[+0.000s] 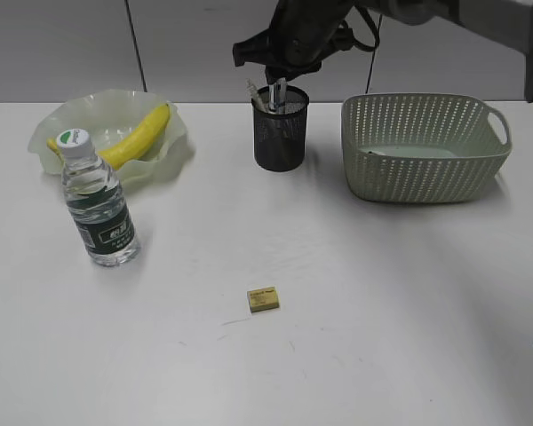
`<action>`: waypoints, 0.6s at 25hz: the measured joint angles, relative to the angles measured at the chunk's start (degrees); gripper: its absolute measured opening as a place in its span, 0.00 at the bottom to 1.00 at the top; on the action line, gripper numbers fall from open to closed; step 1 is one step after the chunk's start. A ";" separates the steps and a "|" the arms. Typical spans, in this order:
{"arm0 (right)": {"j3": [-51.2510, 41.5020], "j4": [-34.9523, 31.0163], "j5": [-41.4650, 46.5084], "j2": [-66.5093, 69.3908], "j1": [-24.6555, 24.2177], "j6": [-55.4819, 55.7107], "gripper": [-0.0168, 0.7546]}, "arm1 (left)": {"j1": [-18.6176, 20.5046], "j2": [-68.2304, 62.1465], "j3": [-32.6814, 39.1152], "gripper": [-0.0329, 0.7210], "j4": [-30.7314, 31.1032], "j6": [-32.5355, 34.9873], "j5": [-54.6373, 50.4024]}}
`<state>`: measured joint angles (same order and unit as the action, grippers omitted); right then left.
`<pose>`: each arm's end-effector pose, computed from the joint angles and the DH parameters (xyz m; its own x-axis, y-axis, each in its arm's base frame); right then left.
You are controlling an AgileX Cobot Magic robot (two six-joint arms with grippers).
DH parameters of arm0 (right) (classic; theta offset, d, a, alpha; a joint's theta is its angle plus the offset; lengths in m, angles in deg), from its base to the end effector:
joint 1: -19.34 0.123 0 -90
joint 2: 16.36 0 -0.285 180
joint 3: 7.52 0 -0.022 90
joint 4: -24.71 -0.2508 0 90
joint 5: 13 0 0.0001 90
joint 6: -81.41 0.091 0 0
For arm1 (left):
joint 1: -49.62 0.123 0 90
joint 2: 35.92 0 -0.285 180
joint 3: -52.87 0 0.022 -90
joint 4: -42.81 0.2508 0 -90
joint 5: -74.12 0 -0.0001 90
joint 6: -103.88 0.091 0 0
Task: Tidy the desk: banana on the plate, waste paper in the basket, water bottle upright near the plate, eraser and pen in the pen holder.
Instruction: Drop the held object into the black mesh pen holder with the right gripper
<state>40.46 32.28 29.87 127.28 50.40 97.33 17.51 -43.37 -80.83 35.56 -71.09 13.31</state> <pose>0.4681 0.2724 0.2214 -0.7122 -0.2199 -0.6667 -0.3403 0.9388 0.0538 -0.0146 -0.0027 0.2886 -0.3335 0.2396 -0.9118 0.6221 0.7826 -0.0219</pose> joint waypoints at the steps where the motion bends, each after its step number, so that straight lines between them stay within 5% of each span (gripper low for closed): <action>1: 0.00 0.20 -0.46 0.64 0.00 0.00 0.29 | 0.00 0.00 0.00 0.48 0.05 0.00 0.00; 12: 0.00 2.60 -2.52 2.72 -0.11 0.45 0.29 | 0.00 0.00 0.00 0.48 0.18 0.00 0.00; 15: 0.00 2.14 -2.52 2.72 -0.11 0.63 0.40 | 0.00 0.00 0.00 0.48 0.23 0.00 0.00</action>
<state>40.46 34.42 27.35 130.00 50.30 97.97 17.51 -43.37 -80.83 35.79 -71.09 13.31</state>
